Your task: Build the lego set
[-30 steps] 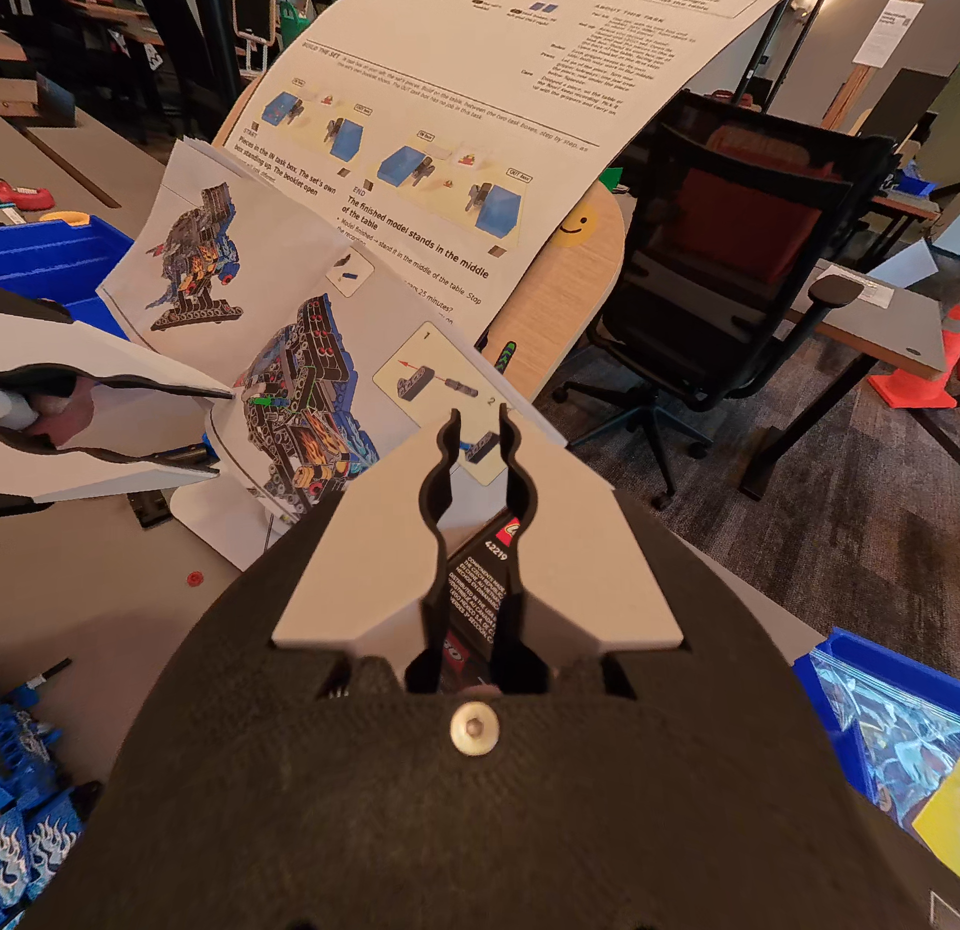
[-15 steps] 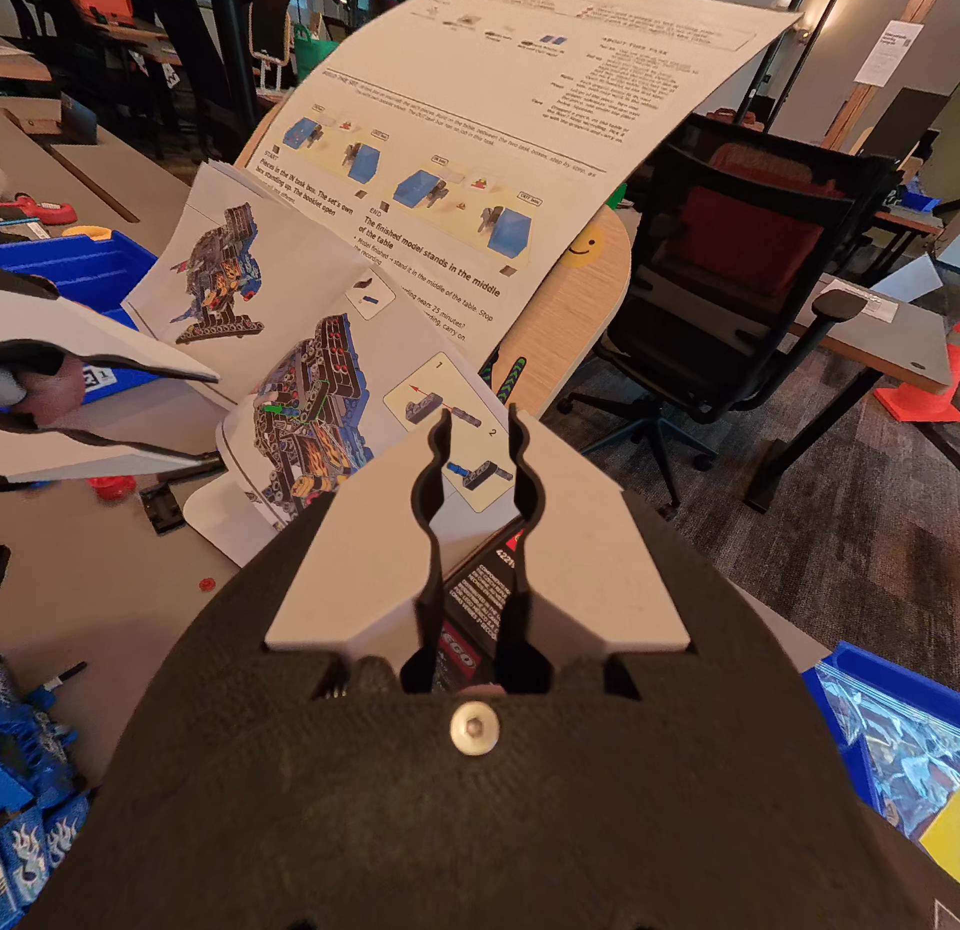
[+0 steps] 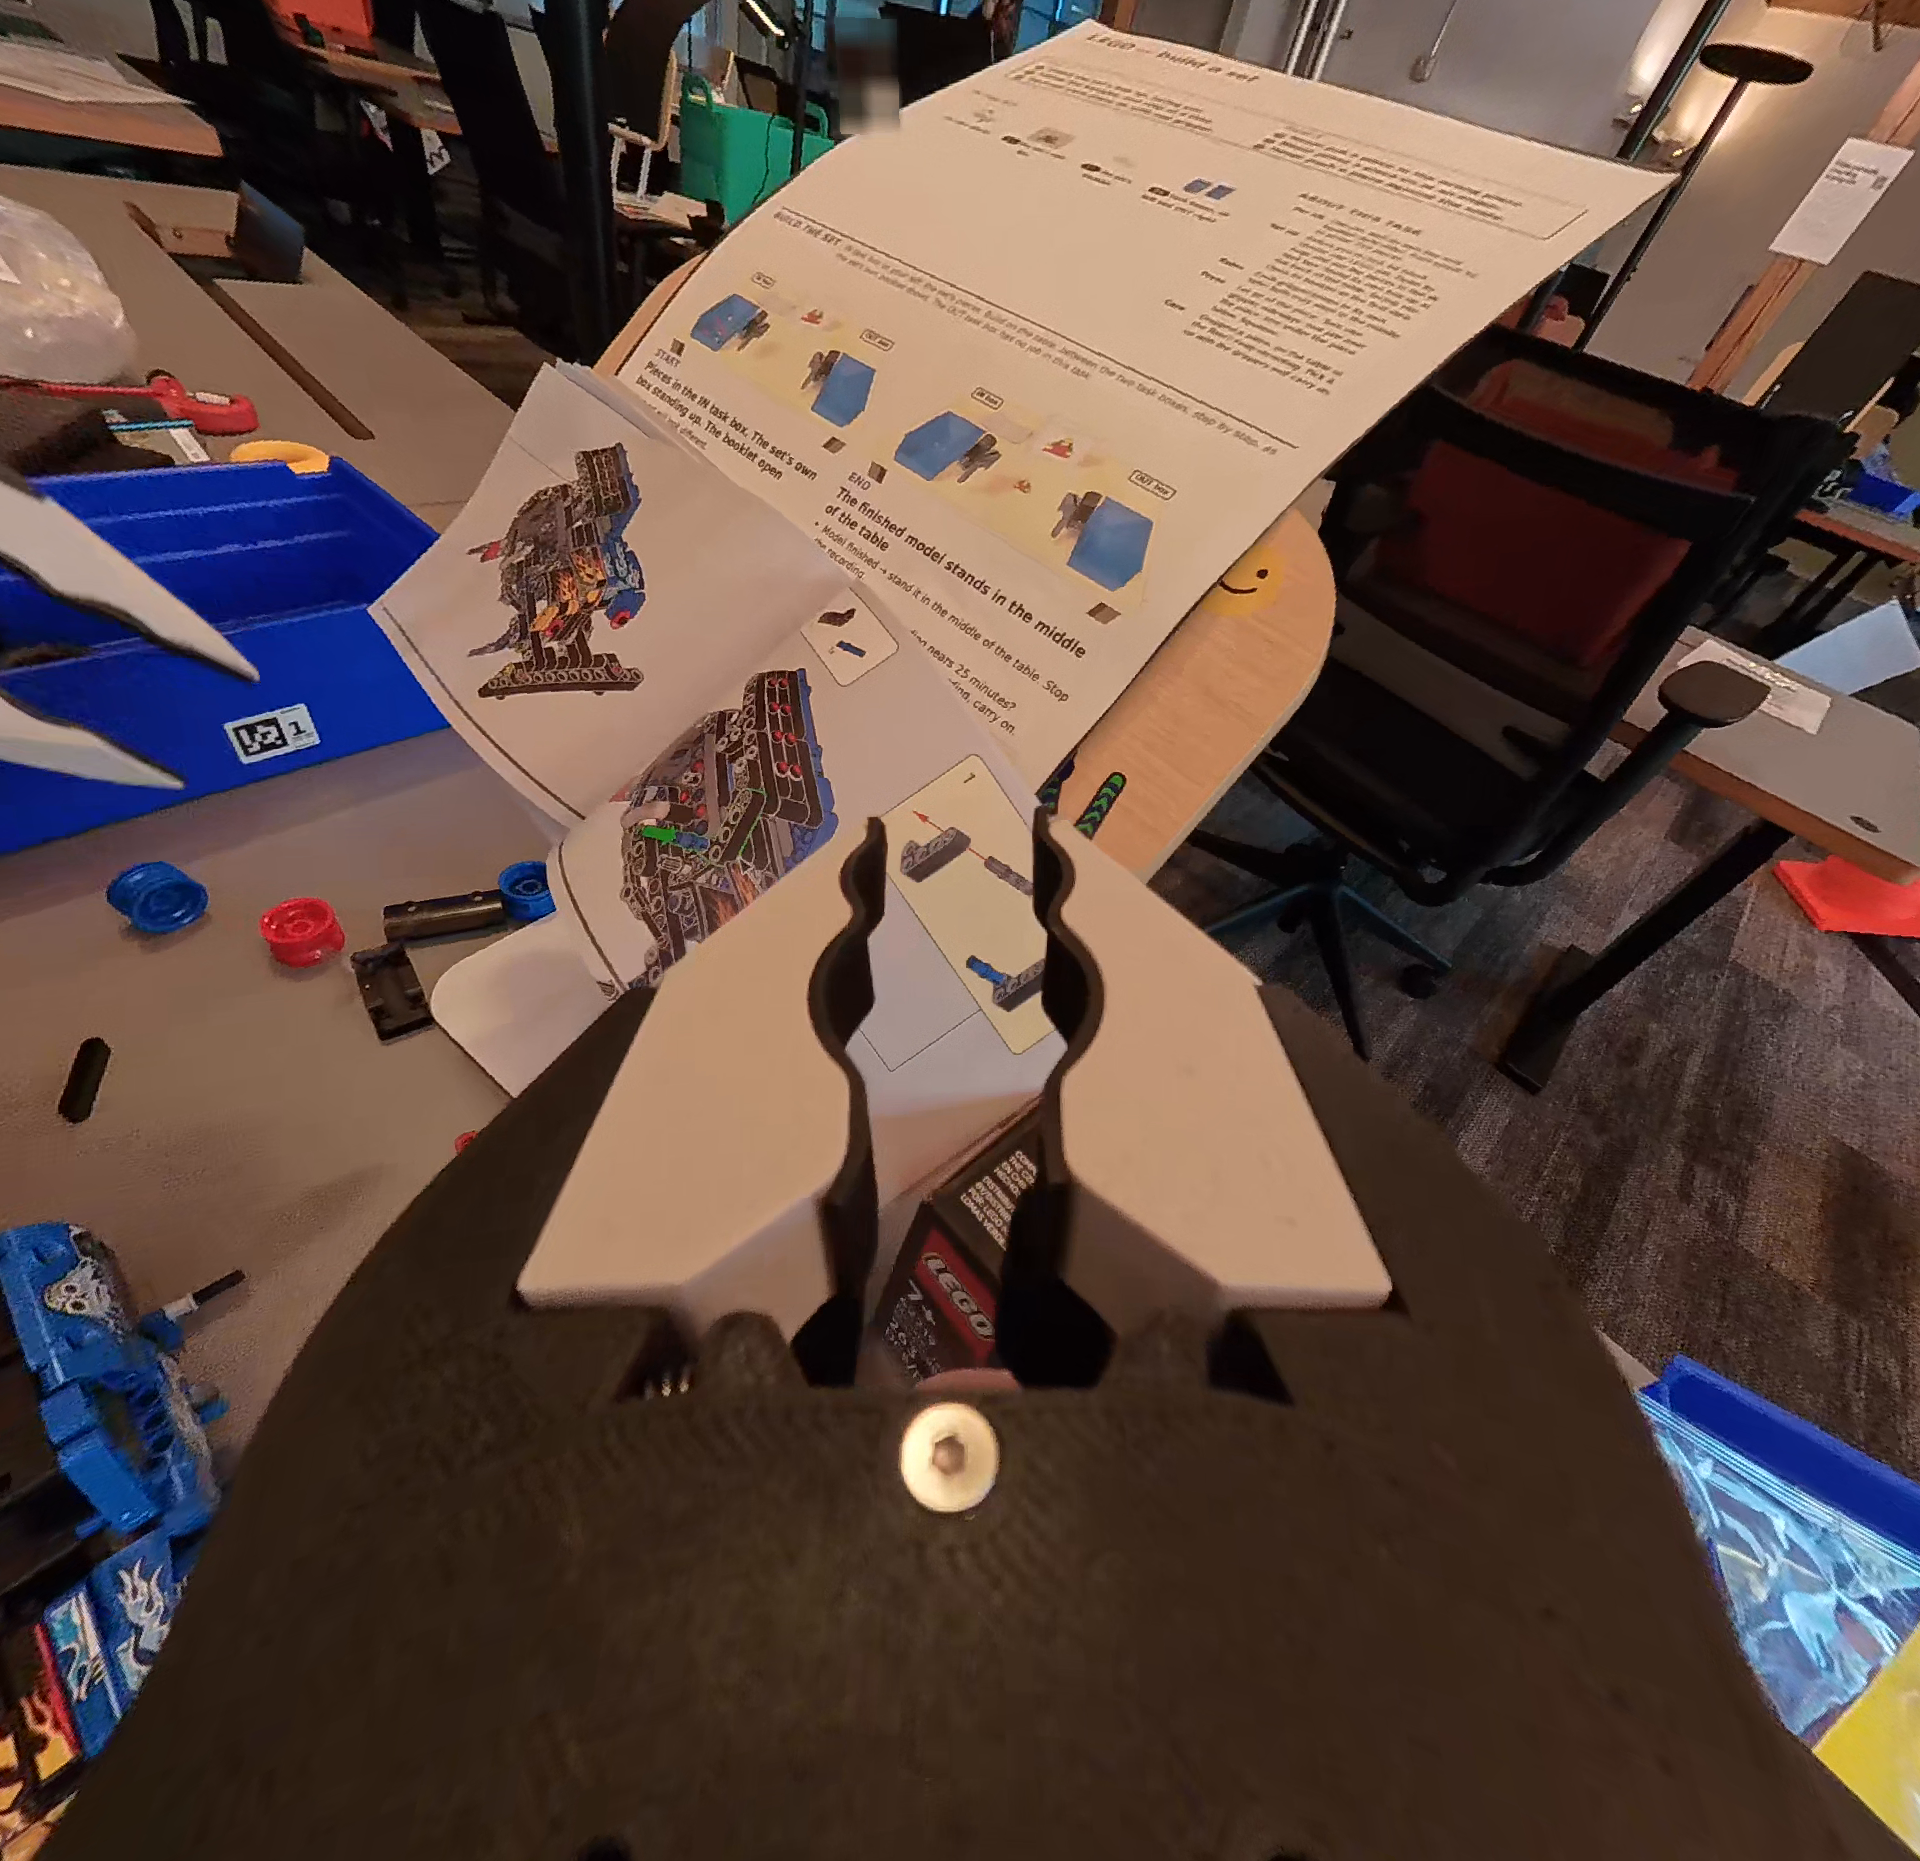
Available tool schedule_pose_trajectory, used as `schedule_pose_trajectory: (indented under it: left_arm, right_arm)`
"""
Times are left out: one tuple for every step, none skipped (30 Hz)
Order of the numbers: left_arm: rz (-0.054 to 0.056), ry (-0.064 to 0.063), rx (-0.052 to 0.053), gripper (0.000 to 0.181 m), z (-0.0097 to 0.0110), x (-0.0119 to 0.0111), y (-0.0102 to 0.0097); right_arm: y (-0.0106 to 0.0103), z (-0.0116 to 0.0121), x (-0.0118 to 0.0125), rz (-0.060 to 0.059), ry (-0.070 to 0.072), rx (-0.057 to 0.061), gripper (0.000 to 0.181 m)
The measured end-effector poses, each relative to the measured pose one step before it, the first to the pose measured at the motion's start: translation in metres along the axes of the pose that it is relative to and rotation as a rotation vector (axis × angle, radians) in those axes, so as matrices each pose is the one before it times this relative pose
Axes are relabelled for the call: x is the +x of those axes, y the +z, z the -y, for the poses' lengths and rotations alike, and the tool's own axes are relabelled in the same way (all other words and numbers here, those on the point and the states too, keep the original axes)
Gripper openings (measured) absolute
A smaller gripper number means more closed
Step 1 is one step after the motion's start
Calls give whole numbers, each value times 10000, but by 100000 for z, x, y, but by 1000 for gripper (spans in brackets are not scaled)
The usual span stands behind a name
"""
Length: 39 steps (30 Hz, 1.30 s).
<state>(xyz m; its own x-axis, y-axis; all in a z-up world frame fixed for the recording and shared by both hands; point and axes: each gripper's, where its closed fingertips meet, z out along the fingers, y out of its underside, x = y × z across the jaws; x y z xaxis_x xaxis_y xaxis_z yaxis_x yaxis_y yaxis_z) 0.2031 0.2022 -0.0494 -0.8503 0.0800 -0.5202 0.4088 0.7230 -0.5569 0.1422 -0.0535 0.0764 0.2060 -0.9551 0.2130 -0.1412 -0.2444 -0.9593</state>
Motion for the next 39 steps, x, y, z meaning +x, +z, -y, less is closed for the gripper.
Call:
schedule_pose_trajectory:
  left_arm:
    - [-310, -73, -141, 36, -812, 1011, 605]
    - [-272, -7, -171, 36, -706, 994, 647]
    - [-255, 65, -211, 36, -705, 976, 667]
    - [-335, 73, -230, 36, -697, 1040, 657]
    - [-530, 58, -278, 36, -767, 1290, 623]
    - [-680, 75, -415, 36, -1048, 1483, 517]
    - [-551, 38, -428, 37, -1124, 1247, 436]
    - [-544, -80, -314, 38, -923, 1203, 414]
    - [-671, -83, -255, 38, -803, 1434, 418]
    - [-441, 33, -262, 39, -769, 1139, 442]
    - [-178, 46, -235, 39, -692, 696, 446]
    - [-114, -6, -182, 39, -568, 524, 456]
    - [-12, 26, -58, 38, -335, 300, 452]
    - [62, 21, 54, 37, -156, 126, 368]
    - [-37, -80, 86, 36, -94, 188, 299]
    - [-96, -96, 53, 34, -146, 269, 274]
    - [-75, -36, 24, 30, -128, 257, 276]
    - [-138, -39, 195, 24, 183, 341, 46]
    - [-108, -18, 82, 26, 44, 320, 16]
    - [-36, 37, -6, 30, -26, 212, -6]
    - [289, 22, 120, 38, 361, -365, -125]
    - [200, -52, 412, 52, 1045, -261, -270]
    - [-85, -23, 559, 63, 1513, 267, -329]
    - [45, 150, 518, 72, 1638, 216, -249]
    - [207, 243, 514, 79, 1756, 24, -169]
    - [-25, 186, 567, 85, 1900, 358, -5]
    - [-262, 156, 538, 91, 1826, 732, 236]
    - [-248, 154, 375, 97, 1480, 675, 508]
    - [-136, 134, 174, 100, 1031, 402, 716]
    - [-189, 103, 23, 104, 630, 407, 831]
    - [-188, 105, -65, 106, 349, 358, 856]
    - [-54, 54, -72, 105, 194, 65, 823]
    - [-23, -11, -196, 103, -126, -46, 778]
    - [-70, 39, -241, 99, -299, 55, 706]
    - [37, 58, -119, 94, -175, -40, 581]
    - [220, -3, -34, 83, -86, -352, 365]
    - [5, -103, 35, 77, -12, -42, 199]
    - [-106, -141, 230, 74, 287, 167, -34]
    - [19, -56, 209, 70, 221, 91, -53]
  right_arm:
    - [39, 38, -188, 40, -61, -15, 27]
    - [15, 109, -247, 46, -71, 1, 27]
    - [13, 146, -308, 66, -60, 8, 27]
    - [41, 143, -426, 118, -64, -9, 27]
    - [34, 141, -504, 139, -93, -41, 28]
    - [-25, 187, -496, 114, -110, -47, 29]
    - [-76, 298, -493, 83, -124, -14, 30]
    - [-127, 419, -535, 78, -139, 41, 30]
    - [-146, 492, -547, 76, -138, 76, 30]
    - [-121, 484, -556, 86, -114, 64, 30]
    - [-90, 453, -620, 125, -96, 39, 31]
    - [-96, 400, -671, 154, -110, 6, 31]
    - [-128, 373, -619, 120, -131, -26, 31]
    - [-184, 330, -520, 71, -140, -59, 31]
    - [-243, 232, -429, 30, -162, -112, 31]
    - [-296, 110, -393, 10, -185, -167, 32]
    - [-308, -6, -382, 13, -204, -205, 32]
    - [-306, -153, -418, 14, -209, -239, 32]
    - [-303, -399, -483, 26, -215, -296, 32]
    - [-299, -669, -580, 51, -228, -349, 33]
    - [-284, -888, -613, 53, -205, -372, 34]
    - [-268, -1047, -619, 48, -135, -361, 35]
    - [-252, -1167, -617, 54, -51, -315, 36]
    - [-222, -1258, -612, 70, 24, -272, 36]
    - [-213, -1311, -530, 55, 94, -219, 37]
    - [-220, -1304, -407, 13, 136, -162, 37]
    - [-204, -1258, -260, -5, 159, -130, 37]
    - [-191, -1226, -231, 37, 198, -119, 37]
    - [-220, -1222, -202, 60, 245, -114, 37]
    - [-273, -1121, -102, 30, 297, -61, 37]
    - [-347, -884, -44, 6, 331, 63, 37]
    - [-408, -713, -22, 9, 342, 150, 37]
    - [-423, -648, 15, -1, 332, 170, 37]
    - [-394, -594, 104, -37, 300, 178, 36]
    - [-328, -579, 178, -57, 273, 167, 36]
    - [-243, -572, 147, -16, 256, 138, 35]
    - [-117, -564, 132, 14, 230, 107, 35]
    - [-53, -573, 200, -20, 168, 59, 35]
    - [3, -595, 298, -82, 100, -3, 35]
